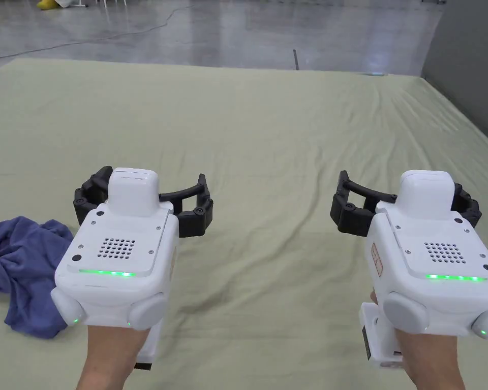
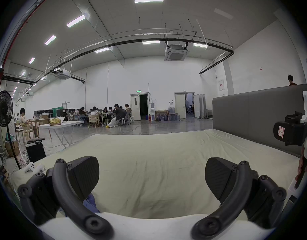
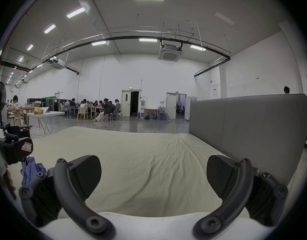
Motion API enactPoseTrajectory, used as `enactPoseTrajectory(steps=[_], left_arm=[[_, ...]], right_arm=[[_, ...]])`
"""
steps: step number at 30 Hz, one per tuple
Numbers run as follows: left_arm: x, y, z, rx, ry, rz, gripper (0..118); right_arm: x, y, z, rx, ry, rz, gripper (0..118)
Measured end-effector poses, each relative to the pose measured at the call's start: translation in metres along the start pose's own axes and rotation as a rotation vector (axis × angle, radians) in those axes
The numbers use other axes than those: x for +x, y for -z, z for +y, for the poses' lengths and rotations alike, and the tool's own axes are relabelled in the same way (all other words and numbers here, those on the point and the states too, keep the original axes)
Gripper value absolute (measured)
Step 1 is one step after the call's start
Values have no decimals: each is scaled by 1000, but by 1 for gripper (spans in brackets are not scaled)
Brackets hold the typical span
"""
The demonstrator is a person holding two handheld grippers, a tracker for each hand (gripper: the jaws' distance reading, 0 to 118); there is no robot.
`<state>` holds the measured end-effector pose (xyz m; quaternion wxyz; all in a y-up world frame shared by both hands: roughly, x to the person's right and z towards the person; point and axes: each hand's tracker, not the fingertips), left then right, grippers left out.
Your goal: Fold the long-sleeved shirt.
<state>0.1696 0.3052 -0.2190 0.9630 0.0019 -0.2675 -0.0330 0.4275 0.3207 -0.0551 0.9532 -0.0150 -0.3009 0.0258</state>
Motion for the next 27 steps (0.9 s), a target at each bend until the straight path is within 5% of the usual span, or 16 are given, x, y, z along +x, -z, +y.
enactPoseTrajectory(steps=[27], left_arm=[[-4,1,0,-29,-38,-18,118]], right_arm=[[-6,0,1,18,-1,-19,118]])
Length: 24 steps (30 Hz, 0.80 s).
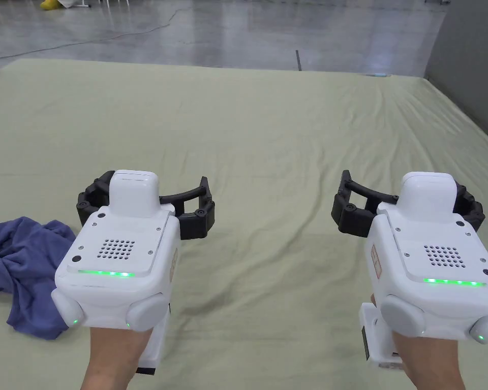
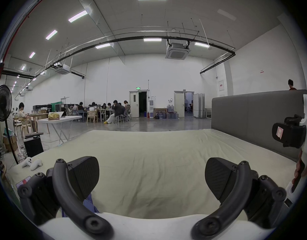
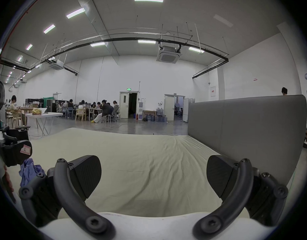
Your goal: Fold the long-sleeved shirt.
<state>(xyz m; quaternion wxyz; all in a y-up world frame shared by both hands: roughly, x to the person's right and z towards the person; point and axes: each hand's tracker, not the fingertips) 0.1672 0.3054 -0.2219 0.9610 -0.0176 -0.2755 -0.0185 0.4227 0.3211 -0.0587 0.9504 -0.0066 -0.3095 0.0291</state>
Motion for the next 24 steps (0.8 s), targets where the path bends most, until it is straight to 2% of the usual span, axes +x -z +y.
enactPoseTrajectory(steps=[24], left_arm=[[7,-3,-6,20,3,4,118]], right_arm=[[5,-2,-3,-11,0,10,118]])
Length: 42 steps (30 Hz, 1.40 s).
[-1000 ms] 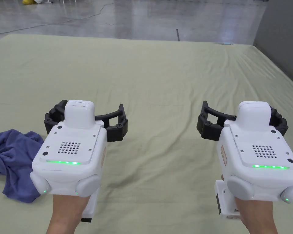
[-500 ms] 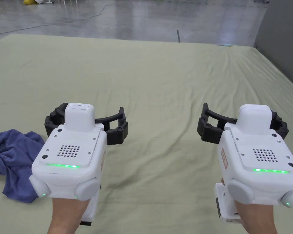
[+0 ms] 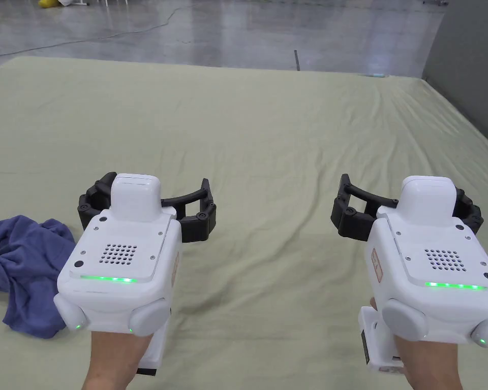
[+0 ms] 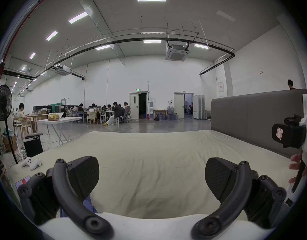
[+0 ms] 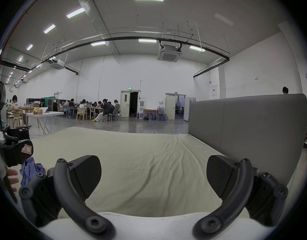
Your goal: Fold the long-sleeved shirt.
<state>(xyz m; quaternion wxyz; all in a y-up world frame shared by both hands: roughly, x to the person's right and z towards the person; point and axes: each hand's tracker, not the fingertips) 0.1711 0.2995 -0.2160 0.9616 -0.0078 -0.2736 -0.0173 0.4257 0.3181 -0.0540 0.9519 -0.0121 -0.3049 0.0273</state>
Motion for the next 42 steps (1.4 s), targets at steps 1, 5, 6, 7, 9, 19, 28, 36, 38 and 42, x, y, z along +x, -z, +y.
enactPoseTrajectory(steps=[1,5,6,7,9,19,28,36,38,42], left_arm=[[0,0,0,-4,-3,-3,118],[-1,1,-1,-9,-3,6,118],[-2,1,-1,-10,-5,8,118],[-2,0,-1,-9,-10,7,118],[-2,0,0,-10,-17,5,118],[-2,0,0,-24,-14,-3,118],[-2,1,2,-35,-41,-4,118],[-1,0,5,-22,-29,8,118],[-1,-1,6,-19,-27,22,118],[-1,-2,6,-39,-25,19,118]], right_arm=[[0,0,0,0,1,-1,118],[1,1,-1,-5,-1,-4,118],[1,1,-1,-8,-2,-6,118],[1,1,-1,-10,-2,-8,118],[1,1,-2,-11,-2,-8,118],[0,1,-2,-14,-10,-11,118],[4,-1,1,-16,18,-20,118],[5,-2,3,1,34,-13,118],[3,-2,3,-7,22,-14,118],[-1,-2,1,-46,6,-3,118]])
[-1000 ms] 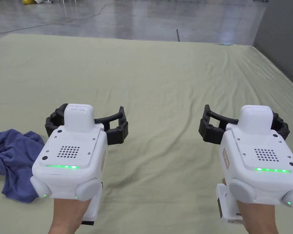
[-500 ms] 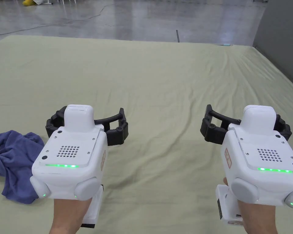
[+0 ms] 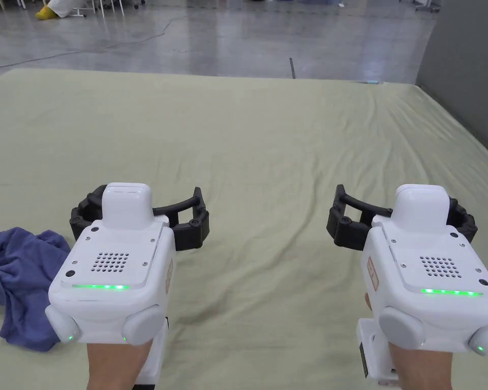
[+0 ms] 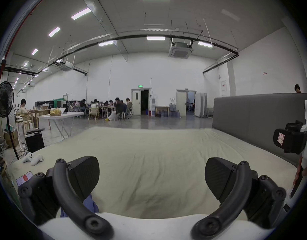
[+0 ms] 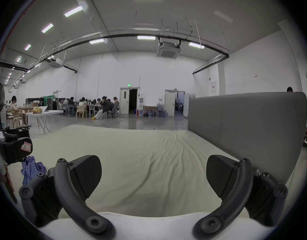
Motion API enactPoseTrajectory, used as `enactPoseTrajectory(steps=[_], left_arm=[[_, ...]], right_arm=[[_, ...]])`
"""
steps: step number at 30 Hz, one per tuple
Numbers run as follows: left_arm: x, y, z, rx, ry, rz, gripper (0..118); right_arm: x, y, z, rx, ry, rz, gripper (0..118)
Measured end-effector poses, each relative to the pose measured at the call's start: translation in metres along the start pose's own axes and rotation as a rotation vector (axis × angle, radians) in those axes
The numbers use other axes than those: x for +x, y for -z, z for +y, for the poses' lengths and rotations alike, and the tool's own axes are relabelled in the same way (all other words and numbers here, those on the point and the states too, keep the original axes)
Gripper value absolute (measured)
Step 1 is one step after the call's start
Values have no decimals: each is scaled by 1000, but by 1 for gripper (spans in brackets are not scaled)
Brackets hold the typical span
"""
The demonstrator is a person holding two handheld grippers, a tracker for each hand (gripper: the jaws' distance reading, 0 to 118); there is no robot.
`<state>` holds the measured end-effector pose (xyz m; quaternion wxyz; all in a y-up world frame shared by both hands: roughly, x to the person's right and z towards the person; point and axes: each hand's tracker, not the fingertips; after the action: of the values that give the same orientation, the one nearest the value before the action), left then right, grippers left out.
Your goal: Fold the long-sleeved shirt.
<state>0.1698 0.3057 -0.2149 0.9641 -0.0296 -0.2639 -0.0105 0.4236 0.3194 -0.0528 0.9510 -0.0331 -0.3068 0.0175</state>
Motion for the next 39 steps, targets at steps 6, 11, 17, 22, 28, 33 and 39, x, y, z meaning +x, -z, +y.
enactPoseTrajectory(steps=[6,11,17,22,28,33,39], left_arm=[[3,-1,-7,-35,20,68,0],[-6,2,-13,-48,15,40,0],[-44,-11,-9,-34,3,145,0],[-107,-45,5,-14,-19,321,0],[-165,-93,5,-41,-68,479,0],[-181,-102,2,-86,-50,512,0],[-205,-42,-2,-394,-169,428,110]], right_arm=[[-9,2,-3,-82,-19,-66,2],[-8,-1,-5,-85,-2,-42,2],[-49,15,2,-89,-2,73,2],[-134,25,14,-61,8,285,2],[-240,16,26,-29,17,512,2],[-270,9,25,-44,-7,579,2],[-270,15,15,-63,-21,602,2]])
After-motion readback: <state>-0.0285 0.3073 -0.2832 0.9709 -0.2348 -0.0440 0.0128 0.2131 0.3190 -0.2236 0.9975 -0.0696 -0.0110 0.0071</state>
